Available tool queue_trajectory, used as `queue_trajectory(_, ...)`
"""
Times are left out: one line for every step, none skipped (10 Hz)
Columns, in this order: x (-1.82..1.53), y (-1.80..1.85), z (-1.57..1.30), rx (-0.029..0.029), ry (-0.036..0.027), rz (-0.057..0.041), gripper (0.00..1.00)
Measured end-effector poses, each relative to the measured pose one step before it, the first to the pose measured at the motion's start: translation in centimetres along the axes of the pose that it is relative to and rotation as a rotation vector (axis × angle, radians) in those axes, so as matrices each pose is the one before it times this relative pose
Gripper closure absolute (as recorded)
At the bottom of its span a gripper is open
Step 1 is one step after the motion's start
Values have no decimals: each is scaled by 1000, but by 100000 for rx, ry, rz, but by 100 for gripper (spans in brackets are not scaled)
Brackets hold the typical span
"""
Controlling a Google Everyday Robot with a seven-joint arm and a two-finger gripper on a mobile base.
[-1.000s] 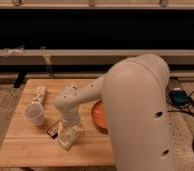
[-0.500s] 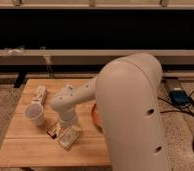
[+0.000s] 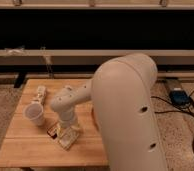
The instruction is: Wipe the white sponge on the table
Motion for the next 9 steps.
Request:
queue_trajectory(-80, -1, 29, -15, 116, 191, 45)
queue_trajectory(-42, 50, 28, -42, 144, -125, 55)
queue_trajectory(-28, -27, -29, -26, 63, -51, 66)
queue_trajectory(15, -7, -2, -32, 66, -87, 73)
queue_trajectory(25, -38, -47, -51, 18, -33, 83)
queue_trajectory(76, -198, -164, -17, -156, 168, 93)
queue_trajectory(79, -156, -249, -349, -274, 293, 98)
queue_trajectory(25, -89, -371, -229, -548, 52, 99)
queue_trajectory(-6, -342, -327, -237, -679, 523, 99)
